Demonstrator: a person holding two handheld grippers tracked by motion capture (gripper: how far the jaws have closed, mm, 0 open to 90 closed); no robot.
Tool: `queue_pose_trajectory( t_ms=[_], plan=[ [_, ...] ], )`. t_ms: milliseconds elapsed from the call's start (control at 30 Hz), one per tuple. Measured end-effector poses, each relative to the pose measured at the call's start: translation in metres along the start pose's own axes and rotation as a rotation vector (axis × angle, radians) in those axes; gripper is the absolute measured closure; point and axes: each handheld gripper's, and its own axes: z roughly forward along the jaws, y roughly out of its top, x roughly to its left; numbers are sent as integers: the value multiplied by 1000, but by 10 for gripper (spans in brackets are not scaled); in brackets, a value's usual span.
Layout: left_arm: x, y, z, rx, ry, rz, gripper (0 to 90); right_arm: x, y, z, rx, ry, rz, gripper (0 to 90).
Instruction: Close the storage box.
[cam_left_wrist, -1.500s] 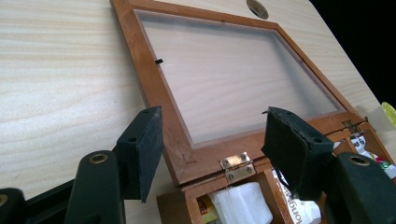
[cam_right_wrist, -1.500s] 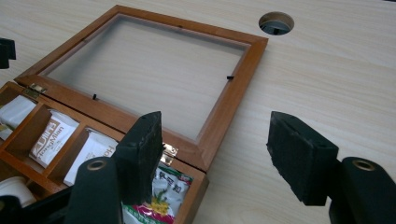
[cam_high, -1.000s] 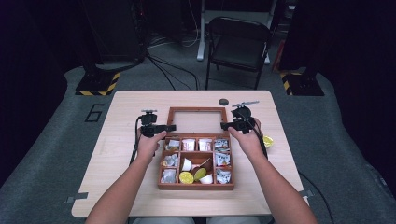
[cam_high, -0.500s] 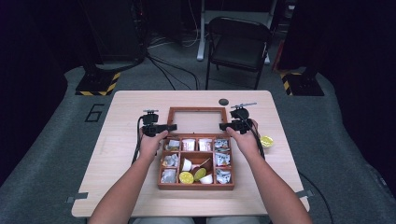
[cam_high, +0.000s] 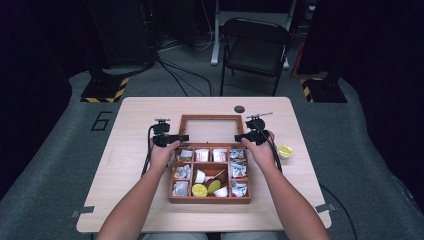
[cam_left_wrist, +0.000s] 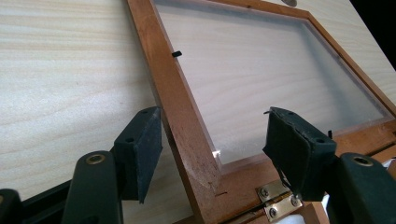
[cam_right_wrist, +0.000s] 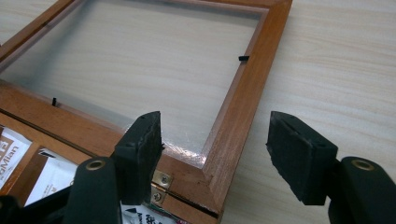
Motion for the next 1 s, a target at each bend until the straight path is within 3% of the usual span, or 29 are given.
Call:
queue_pose_trajectory(
  t_ms=[500,667,1000],
  plan=[
    [1,-2,6,28,5,5,363,-2,-3,12,40,21,24,352],
    [2,-2,6,28,4,1,363,-7,-4,16,48,48,70,355],
    [3,-2,8,24,3,4,354,-7,-3,21,42,55,74,355]
  ],
)
